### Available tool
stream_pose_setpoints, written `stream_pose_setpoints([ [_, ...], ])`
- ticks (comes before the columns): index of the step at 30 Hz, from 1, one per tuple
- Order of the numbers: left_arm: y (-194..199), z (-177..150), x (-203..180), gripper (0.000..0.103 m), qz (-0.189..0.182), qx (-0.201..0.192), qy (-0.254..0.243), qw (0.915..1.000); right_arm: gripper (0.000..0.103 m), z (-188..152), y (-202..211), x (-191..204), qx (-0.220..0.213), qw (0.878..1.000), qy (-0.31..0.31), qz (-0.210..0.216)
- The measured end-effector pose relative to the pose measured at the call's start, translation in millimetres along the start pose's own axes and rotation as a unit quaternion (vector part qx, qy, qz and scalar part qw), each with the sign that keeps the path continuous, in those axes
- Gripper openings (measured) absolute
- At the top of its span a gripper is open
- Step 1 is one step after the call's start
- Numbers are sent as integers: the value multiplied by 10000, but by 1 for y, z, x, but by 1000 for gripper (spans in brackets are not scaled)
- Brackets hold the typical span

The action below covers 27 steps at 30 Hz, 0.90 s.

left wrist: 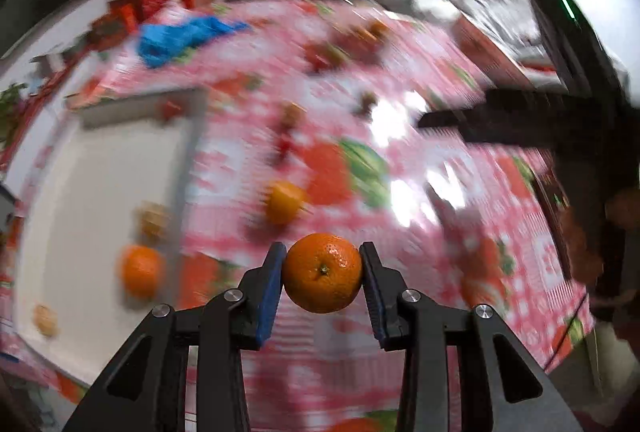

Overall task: Organize fruits
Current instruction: 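Move the left tool to an orange on the tablecloth and grasp it, then carry the orange into the white tray and open the left tool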

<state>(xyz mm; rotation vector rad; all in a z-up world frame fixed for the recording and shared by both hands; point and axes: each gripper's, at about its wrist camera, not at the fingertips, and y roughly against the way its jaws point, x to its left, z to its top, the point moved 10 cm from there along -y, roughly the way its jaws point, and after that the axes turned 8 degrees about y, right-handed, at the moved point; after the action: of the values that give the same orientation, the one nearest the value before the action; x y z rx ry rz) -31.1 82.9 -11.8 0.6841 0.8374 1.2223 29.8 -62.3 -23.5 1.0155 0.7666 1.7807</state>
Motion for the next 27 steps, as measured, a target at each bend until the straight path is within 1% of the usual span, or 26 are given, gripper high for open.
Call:
stream_pose_setpoints([
  [3, 13, 25, 44, 39, 430, -251, 288, 9983, 89, 3, -3, 8, 26, 10000, 76, 17],
  [6, 15, 38, 89, 39, 754, -328, 633, 9946, 89, 5, -7, 15, 65, 9999, 137, 26],
  [7, 12, 40, 109, 39, 965, -300, 764, 9919, 89, 6, -8, 16, 73, 9998, 155, 30],
  [11, -5, 37, 149, 40, 1280, -84, 1067, 9860, 89, 7, -14, 27, 144, 9995, 268, 52],
  [13, -14, 33, 161, 45, 1429, 26, 1170, 9828, 89, 7, -17, 30, 179, 9994, 311, 32],
  [14, -17, 30, 165, 54, 1465, 39, 1203, 9819, 89, 6, -19, 31, 196, 9993, 320, 26],
  [15, -18, 29, 165, 65, 1490, 30, 1223, 9812, 89, 6, -20, 31, 211, 9992, 326, 24],
  [17, -15, 29, 163, 75, 1514, -73, 1219, 9809, 89, 5, -22, 30, 233, 9992, 336, 7],
  [22, -4, 33, 142, 75, 1402, -170, 945, 9855, 89, 4, -24, 21, 261, 9993, 262, -63],
  [27, 2, 41, 103, 75, 1093, -245, 600, 9919, 89, 2, -23, 11, 259, 9995, 175, -101],
])
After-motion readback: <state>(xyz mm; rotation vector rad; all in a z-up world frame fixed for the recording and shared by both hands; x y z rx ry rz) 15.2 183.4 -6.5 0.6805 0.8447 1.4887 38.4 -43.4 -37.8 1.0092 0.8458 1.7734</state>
